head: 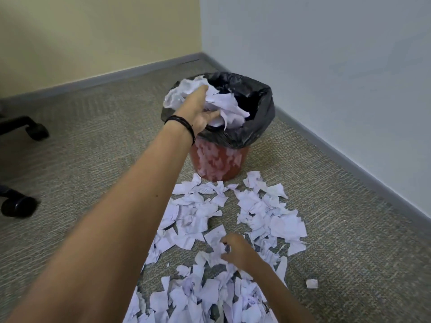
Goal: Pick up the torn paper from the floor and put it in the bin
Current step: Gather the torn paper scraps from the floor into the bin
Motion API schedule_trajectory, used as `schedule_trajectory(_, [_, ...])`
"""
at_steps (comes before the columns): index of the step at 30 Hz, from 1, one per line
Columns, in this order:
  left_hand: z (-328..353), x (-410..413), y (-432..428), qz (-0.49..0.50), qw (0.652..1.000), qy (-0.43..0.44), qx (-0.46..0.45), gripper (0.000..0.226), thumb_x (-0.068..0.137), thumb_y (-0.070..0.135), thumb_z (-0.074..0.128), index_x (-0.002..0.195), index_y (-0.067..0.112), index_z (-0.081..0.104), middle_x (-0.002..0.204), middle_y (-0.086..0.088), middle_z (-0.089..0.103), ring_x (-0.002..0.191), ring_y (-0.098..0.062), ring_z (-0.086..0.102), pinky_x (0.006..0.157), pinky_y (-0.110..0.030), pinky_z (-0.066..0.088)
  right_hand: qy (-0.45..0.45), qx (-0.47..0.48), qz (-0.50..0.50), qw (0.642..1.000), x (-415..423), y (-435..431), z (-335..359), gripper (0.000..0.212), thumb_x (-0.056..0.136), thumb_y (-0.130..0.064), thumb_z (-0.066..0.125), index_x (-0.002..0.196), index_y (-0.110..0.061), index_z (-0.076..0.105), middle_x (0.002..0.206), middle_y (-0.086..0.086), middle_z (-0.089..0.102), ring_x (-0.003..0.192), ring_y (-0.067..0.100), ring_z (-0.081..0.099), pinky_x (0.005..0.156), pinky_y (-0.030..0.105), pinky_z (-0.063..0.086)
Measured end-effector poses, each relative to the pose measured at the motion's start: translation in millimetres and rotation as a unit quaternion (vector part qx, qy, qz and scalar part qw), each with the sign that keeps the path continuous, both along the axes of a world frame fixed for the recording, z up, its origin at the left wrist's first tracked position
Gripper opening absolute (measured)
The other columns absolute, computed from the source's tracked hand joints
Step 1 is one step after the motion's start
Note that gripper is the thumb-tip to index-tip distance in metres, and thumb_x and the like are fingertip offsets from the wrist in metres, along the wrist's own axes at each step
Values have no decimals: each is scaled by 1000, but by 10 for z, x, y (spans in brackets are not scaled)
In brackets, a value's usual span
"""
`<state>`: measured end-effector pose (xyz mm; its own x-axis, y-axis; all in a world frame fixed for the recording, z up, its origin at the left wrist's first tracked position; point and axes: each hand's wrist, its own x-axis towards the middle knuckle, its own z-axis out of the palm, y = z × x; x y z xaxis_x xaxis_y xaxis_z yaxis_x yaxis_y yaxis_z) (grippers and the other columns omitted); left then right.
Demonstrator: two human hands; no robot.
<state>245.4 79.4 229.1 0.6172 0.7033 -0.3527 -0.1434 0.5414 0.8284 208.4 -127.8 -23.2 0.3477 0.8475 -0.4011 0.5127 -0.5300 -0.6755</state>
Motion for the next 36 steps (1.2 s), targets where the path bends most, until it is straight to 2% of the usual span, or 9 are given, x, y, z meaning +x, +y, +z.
schedule_trajectory(3, [35,-24,-41,-12,1000,8,5,47,99,22,47,140,4,33,137,-18,37,125,-31,46,90,-35,52,23,29,-45,998,83,46,172,12,80,-7,69,75,-4,59,71,6,53,62,15,49,55,18,32])
schedule_trajectory(6, [-16,-163,-78,-39,997,10,59,43,100,18,44,140,3,36,123,-18,53,95,-20,61,76,-24,55,58,49,-91,993,151,125,385,14,83,-12,69,74,-19,61,76,-9,55,66,2,50,54,11,34])
schedule_trajectory(9, [-193,-405,-64,-10,990,-10,142,30,100,10,39,128,7,50,118,-13,62,97,-19,66,80,-26,57,89,93,-151,980,204,190,563,27,83,-15,70,104,1,66,102,5,63,96,17,60,64,21,44])
schedule_trajectory(13, [-620,-861,-58,73,958,36,274,25,100,5,35,112,12,56,90,-1,65,68,-7,62,62,-18,55,134,125,-195,964,237,248,786,15,81,-15,71,92,-4,69,95,9,68,91,25,63,74,26,53])
schedule_trajectory(16, [-1229,-1337,-80,113,939,139,295,24,100,6,37,115,10,55,95,0,63,78,-11,61,71,-28,55,151,153,-209,954,264,269,959,12,81,-13,71,89,-4,69,97,12,69,92,26,64,81,35,51])
schedule_trajectory(20, [-2264,-2148,-126,-113,798,440,397,43,93,19,55,134,10,44,134,-19,48,120,-33,48,103,-43,39,222,202,-236,924,270,274,1287,16,83,-7,68,75,-20,63,72,-16,62,64,-4,59,62,11,46])
schedule_trajectory(25, [-2947,-2858,-587,-414,553,635,346,107,81,51,64,150,22,-13,156,-15,-20,145,-39,-11,114,-56,14,307,247,-248,885,380,481,1686,10,85,-9,62,95,-11,65,83,0,68,68,8,62,65,19,52])
schedule_trajectory(32, [-2952,-2833,-703,-413,497,666,373,84,93,1,45,150,19,-14,154,-18,-24,144,-40,-12,115,-54,18,436,383,-372,724,732,1111,2348,14,91,4,52,77,2,55,54,6,67,49,11,65,47,16,52])
schedule_trajectory(36, [-2972,-2824,-712,-408,479,671,392,81,93,-1,41,150,17,-14,154,-19,-22,144,-41,-9,114,-53,21,479,436,-437,624,750,1298,2639,5,91,7,49,93,9,53,112,23,49,104,36,59,87,36,55])
